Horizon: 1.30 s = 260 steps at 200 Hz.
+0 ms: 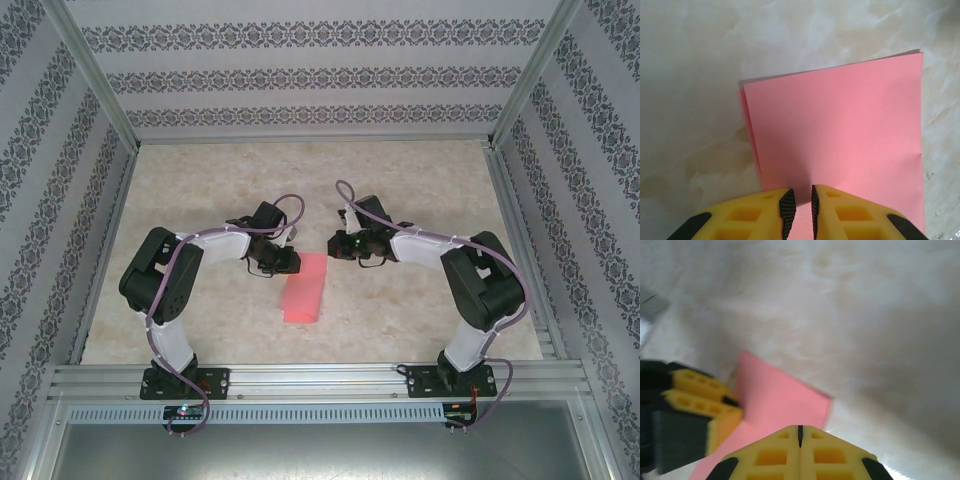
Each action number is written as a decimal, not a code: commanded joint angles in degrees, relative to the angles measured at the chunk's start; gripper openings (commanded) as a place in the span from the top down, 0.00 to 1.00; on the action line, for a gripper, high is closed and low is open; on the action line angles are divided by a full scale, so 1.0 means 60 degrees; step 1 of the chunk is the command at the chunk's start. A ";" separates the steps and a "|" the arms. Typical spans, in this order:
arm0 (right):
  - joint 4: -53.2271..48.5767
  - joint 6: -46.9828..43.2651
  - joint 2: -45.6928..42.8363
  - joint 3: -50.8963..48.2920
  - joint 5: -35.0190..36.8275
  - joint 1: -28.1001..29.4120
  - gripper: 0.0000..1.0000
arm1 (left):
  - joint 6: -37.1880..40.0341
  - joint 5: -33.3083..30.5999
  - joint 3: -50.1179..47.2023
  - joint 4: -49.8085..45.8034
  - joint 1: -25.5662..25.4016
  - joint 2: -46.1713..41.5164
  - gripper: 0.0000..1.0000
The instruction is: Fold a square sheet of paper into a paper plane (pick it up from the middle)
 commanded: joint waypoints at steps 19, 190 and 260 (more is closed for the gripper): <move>0.0278 0.0668 0.0423 -0.0255 -0.0256 0.0819 0.99 | 0.0319 -0.2038 -0.0551 -0.0853 -0.0021 0.1307 0.75; -0.0150 0.0852 -0.0887 -0.1312 0.0039 0.0943 0.99 | 0.0484 -0.2009 -0.0281 -0.0996 -0.0020 0.1524 0.75; 0.0446 0.1137 0.0093 -0.0916 -0.0115 0.1561 0.98 | 0.0520 -0.1952 -0.0224 -0.0971 -0.0029 0.1524 0.75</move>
